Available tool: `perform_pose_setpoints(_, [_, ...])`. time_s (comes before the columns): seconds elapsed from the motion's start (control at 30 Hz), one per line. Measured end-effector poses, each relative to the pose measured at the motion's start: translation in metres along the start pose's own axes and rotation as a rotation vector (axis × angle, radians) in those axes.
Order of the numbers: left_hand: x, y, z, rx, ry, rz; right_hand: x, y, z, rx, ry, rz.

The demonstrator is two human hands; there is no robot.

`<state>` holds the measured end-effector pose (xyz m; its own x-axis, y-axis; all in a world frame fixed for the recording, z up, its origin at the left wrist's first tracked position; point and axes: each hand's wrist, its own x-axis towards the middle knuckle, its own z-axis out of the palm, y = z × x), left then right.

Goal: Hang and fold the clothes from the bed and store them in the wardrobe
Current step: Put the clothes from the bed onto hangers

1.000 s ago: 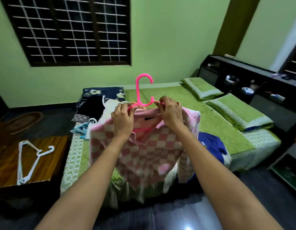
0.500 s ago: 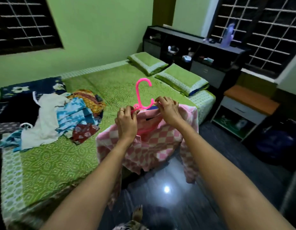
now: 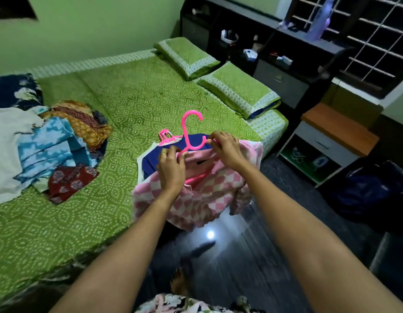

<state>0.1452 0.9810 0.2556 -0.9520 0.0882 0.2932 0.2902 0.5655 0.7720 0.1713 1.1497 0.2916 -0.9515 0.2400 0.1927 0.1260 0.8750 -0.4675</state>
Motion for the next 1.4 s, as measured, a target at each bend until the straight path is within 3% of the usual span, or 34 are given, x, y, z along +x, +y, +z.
perform_pose_setpoints(0.37, [0.086,-0.034,0.085,-0.034,-0.112,-0.208,0.119,0.077,0.057,0.009,-0.206,-0.042])
perform_pose_setpoints(0.83, [0.242,-0.102,0.175,0.068,0.026,-0.539,0.317,0.121,0.177,0.106,-0.515,-0.089])
perform_pose_setpoints(0.97, [0.265,-0.116,0.197,0.066,0.144,-0.667,0.347,0.132,0.218,0.182,-0.587,-0.052])
perform_pose_setpoints(1.03, [0.272,-0.116,0.210,-0.025,0.198,-0.788,0.354,0.133,0.230,0.391,-0.686,0.047])
perform_pose_setpoints(1.17, [0.278,-0.106,0.225,-0.394,0.255,-1.066,0.355,0.120,0.233,0.880,-0.875,0.610])
perform_pose_setpoints(1.23, [0.280,-0.101,0.227,-0.640,0.302,-1.137,0.358,0.117,0.240,0.973,-0.916,0.801])
perform_pose_setpoints(1.4, [0.277,-0.107,0.211,-0.811,0.329,-1.202,0.351,0.084,0.241,0.987,-1.000,0.803])
